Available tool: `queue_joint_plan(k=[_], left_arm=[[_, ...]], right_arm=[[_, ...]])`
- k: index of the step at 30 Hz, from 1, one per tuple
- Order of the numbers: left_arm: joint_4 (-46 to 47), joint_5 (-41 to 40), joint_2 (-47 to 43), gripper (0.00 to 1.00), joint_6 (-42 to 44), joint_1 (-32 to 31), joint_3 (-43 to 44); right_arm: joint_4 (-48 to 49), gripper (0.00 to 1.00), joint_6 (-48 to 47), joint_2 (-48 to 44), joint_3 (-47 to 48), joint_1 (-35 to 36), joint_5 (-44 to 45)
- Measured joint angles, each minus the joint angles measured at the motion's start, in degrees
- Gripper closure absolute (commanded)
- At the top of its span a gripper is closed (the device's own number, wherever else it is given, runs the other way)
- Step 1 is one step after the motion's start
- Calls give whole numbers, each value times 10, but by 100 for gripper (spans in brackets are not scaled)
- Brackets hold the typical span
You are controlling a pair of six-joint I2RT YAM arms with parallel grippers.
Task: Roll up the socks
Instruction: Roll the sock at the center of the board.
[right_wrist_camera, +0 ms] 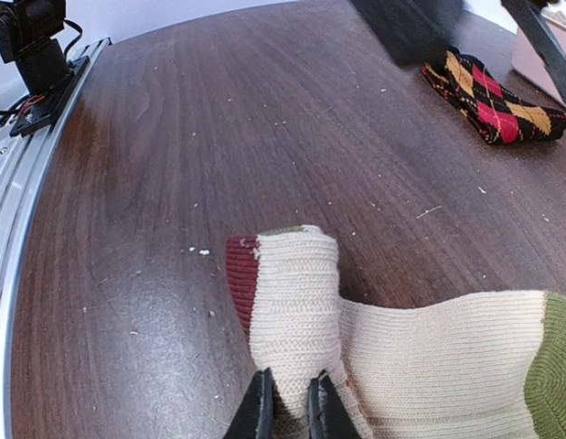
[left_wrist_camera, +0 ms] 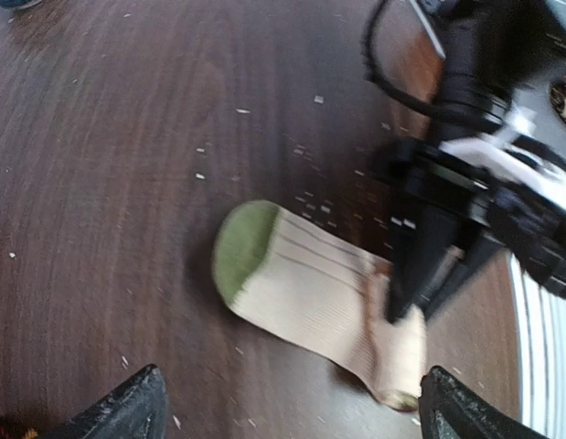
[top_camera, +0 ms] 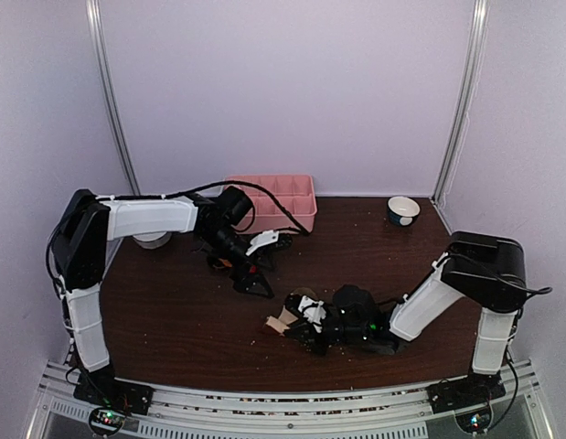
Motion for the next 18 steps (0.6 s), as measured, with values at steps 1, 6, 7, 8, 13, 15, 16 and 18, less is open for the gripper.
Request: queue_joint_plan(k=[1,6,7,8,13,15,16,18], left_arm=[[16,0,18,2,-14,-1,10],[76,-23,88,2,-65,-12,39],[83,-31,95,2,-71,-16,39],[89,-40,101,2,-77,-20,39],[124,-72,114,2,-96,-36,40],[128,-80,120,2,-98,-40,48],[130,-84,124,2,-98,-42,53],[135,-93,130,2,-98,-46,60]], right_arm=[[5,100,1,2,-1,-1,-4],[15,100,0,5,-3,-2,-16],[14,100,-2,5,-3,-2,-17],[14,100,-4,5,-3,-2,-19],[-7,100,-23,5,11,-3,-26],[-19,100,-31,5,17,-4,-30],[-25,100,-35,5,21,-4,-31],[-34,100,-38,5,27,-4,-33]])
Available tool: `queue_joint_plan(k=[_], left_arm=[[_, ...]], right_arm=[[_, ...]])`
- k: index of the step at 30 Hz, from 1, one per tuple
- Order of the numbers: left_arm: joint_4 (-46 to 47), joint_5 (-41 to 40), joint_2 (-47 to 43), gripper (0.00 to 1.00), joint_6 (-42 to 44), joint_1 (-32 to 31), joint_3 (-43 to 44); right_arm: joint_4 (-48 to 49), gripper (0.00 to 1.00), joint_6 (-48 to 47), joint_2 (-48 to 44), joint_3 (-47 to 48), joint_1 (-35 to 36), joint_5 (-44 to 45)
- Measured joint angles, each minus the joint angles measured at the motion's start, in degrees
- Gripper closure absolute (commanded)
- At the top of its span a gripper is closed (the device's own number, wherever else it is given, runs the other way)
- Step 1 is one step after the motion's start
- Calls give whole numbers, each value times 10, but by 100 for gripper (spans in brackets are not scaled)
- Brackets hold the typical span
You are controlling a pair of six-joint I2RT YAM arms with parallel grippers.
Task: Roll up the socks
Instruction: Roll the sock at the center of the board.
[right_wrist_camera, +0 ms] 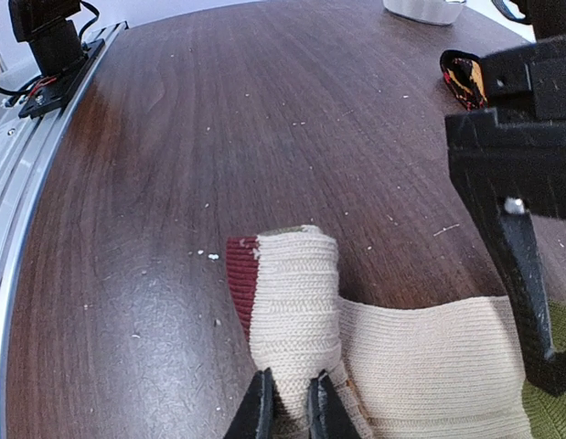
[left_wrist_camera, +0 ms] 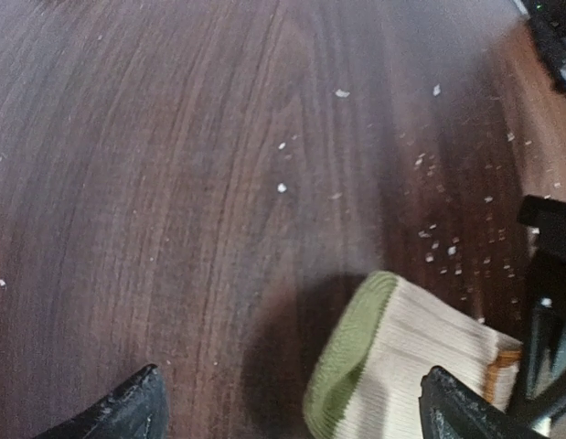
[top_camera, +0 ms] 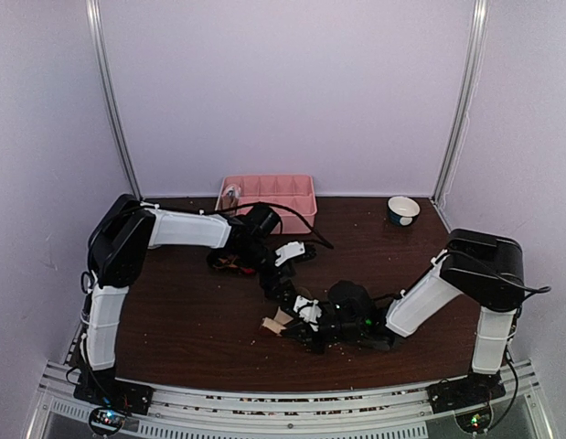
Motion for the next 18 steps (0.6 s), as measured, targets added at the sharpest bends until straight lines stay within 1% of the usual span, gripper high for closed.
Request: queue_joint_plan(k=[8,13,18], left_arm=[[16,-119,15,2,25,-18,-5],[41,-152,-12,2,29,-17,-45],[48,-165,-32,2,31,-4,-73]], right_arm=[[-24,100,-7,-4,9,-1,-4],[-31,100,2,-8,9,-6,-12],[-42,100,24,-10,11,-19,-38]])
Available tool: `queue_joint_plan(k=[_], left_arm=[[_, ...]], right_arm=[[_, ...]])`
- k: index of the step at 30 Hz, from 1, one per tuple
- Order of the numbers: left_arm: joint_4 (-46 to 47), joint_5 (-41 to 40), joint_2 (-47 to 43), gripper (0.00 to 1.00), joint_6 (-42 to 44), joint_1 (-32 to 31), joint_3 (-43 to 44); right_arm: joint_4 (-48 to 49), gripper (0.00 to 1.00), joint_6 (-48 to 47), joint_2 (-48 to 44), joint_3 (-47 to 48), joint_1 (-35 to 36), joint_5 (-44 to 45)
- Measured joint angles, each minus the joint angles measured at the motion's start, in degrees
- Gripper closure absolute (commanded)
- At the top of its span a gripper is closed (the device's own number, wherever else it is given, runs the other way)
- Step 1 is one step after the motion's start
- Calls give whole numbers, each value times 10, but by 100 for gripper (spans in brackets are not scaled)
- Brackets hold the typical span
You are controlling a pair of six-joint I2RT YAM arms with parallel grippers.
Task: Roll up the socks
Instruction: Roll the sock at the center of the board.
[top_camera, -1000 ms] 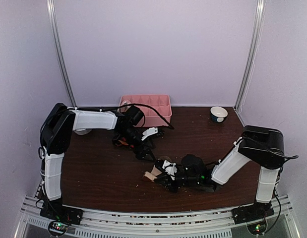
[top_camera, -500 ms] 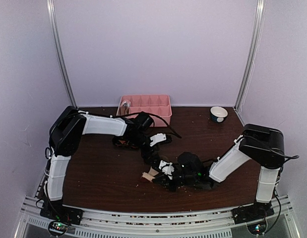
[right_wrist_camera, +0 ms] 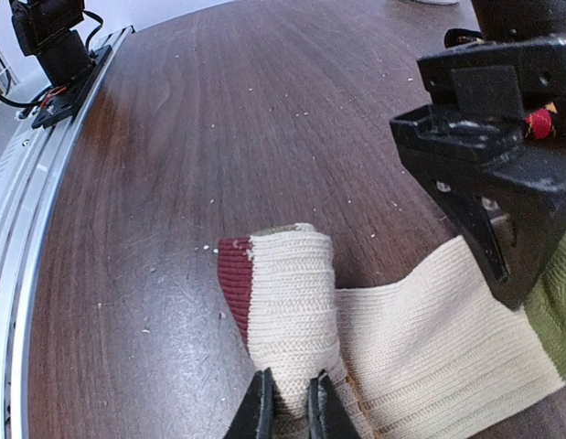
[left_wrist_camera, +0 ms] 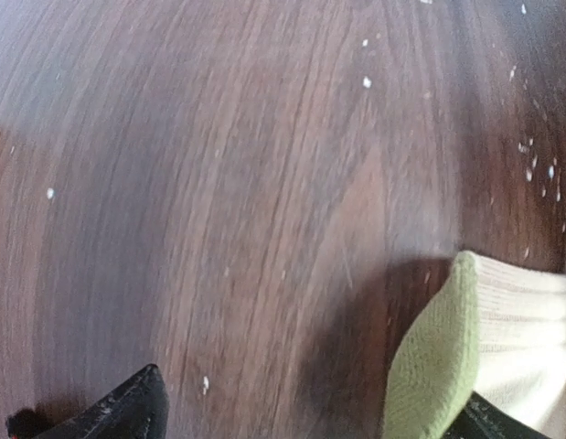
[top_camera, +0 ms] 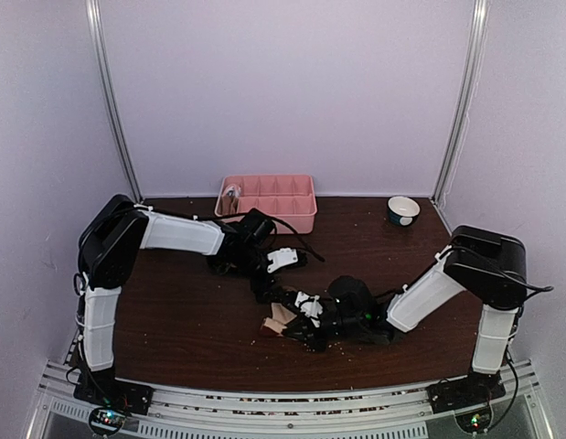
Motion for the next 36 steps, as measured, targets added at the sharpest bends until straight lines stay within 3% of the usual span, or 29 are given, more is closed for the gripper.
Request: queue_joint_plan(k=[12,21,29,36], left_arm=[[-24,-1,-12,2,1,13,-3],[-39,13,-59,2,-25,85,-11],[-63,102,-172,2,1,92,-34],[-158,228,-127,2,-13,151,14]], right_arm=[[-75,100,56,35,65,-63,-143],[-126,100,87,96,138,-122,-250],[-172,100,111,127,181,-145,-328],[-162,100,122,134,181,-150,-345]])
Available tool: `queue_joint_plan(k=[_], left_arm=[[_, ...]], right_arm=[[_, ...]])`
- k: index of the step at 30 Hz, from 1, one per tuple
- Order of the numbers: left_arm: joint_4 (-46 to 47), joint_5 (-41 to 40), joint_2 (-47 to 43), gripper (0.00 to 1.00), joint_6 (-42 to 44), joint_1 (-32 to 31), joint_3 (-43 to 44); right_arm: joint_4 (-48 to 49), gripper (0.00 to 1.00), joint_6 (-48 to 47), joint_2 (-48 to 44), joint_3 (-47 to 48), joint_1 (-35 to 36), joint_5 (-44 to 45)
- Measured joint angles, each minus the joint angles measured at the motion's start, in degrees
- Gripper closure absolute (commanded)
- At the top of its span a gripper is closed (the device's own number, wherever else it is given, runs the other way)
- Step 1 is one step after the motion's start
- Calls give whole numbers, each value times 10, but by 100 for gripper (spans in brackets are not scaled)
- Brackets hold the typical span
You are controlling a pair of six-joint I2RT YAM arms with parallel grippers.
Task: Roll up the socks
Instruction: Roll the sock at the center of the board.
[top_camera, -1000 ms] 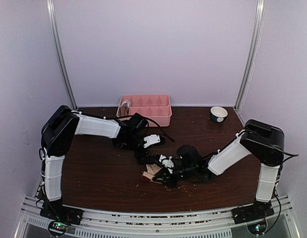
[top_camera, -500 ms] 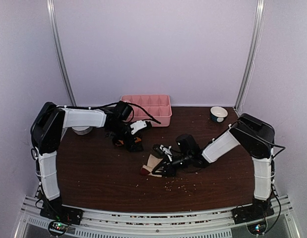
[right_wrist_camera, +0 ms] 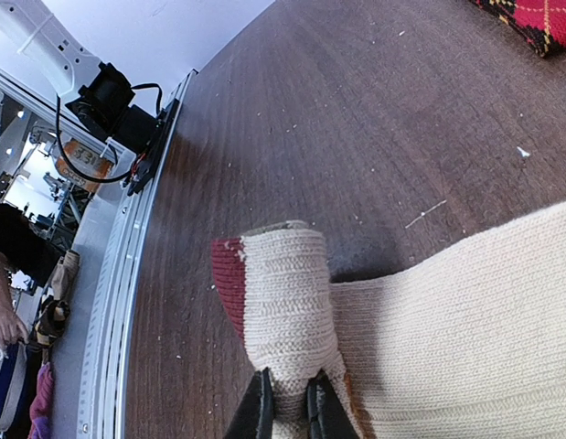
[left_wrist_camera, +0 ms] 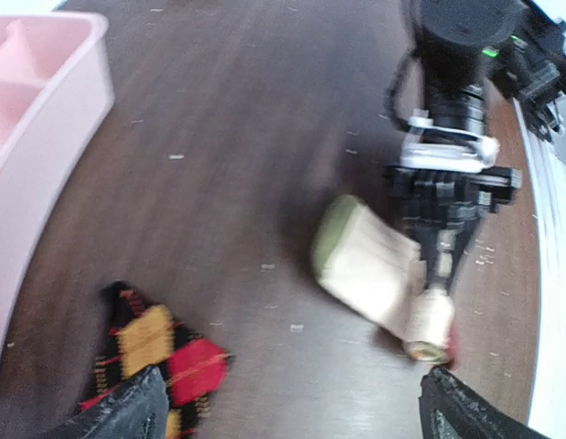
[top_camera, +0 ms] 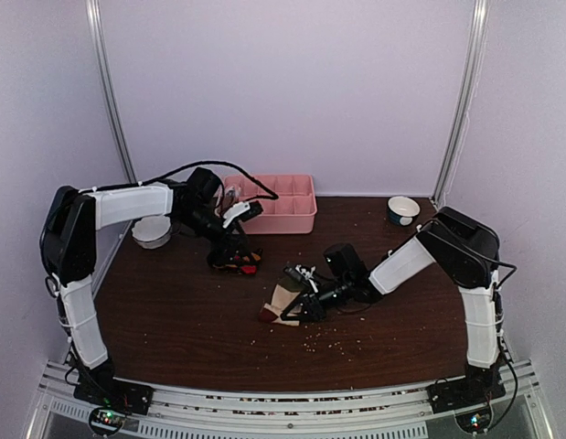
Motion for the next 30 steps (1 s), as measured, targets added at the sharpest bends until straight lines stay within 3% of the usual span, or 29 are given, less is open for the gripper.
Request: queue_joint_plan(k=[2,4,6,10,11,13,17,21,26,28,30], left_arm=[[13,11,13,2,6,25,-6],[34,7,-30,2,14,37,-73],[-2,22,-59,2,12,31,-85],[-144,113,49,2,111,8,110],[-149,122,72,2,141,2,133],[-150,117,79,2,191,-18,92],[-113,42,29,2,209,-103,-74],[-16,-112,-45,2,156,-168,-155],[8,-272,-86,2,77,-149,-76],[-3,-259,-86,2,49,-117,-22],[-21,-196,-91,2,36,-60,29]], right_arm=[[0,100,0,0,0,0,-1],[0,100,-1,1,0,-1,-2],[0,100,-2,2,0,-1,-3],[1,100,-3,3,2,-2,-7],[0,100,-3,3,2,-2,-7],[0,100,-4,3,2,-2,-7],[1,100,-4,4,2,-3,-9],[2,100,-3,4,2,-3,-10],[7,100,-3,4,-1,-3,-10],[12,100,-3,3,-4,-3,-9],[15,100,-4,2,-5,-3,-9]])
